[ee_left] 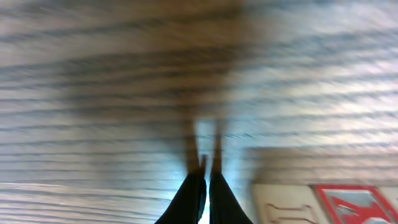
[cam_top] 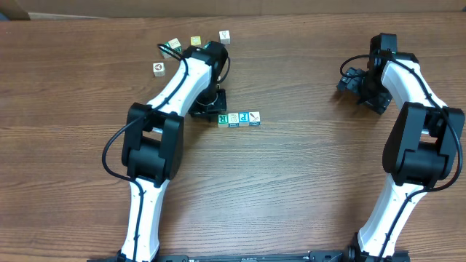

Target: Form a horizontal line

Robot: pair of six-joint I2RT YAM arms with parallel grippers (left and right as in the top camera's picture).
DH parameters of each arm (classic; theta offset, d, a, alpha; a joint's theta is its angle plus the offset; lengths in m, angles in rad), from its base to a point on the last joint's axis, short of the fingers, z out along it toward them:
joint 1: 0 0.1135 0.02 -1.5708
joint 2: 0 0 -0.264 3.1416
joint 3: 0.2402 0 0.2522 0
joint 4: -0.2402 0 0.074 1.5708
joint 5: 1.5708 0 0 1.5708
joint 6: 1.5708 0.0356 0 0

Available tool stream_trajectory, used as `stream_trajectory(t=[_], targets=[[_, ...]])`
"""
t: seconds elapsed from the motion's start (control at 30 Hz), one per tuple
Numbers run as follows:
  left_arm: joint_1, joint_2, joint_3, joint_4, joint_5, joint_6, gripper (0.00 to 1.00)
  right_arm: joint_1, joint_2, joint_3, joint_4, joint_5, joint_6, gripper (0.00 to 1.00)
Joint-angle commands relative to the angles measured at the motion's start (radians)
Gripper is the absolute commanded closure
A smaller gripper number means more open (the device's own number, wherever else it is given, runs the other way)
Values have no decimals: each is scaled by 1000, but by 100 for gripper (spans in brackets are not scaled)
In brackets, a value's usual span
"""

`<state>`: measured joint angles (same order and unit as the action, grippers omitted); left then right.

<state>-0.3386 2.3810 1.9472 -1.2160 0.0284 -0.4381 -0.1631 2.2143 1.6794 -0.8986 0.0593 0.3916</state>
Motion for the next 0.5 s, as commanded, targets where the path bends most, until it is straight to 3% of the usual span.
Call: stream_trajectory(t=[0.0, 0.47], targets=[[64, 0, -5, -14, -55, -6, 96, -3, -39, 20, 5, 6, 1, 0], [235, 0, -5, -42, -61, 42, 96, -3, -39, 20, 5, 6, 1, 0]])
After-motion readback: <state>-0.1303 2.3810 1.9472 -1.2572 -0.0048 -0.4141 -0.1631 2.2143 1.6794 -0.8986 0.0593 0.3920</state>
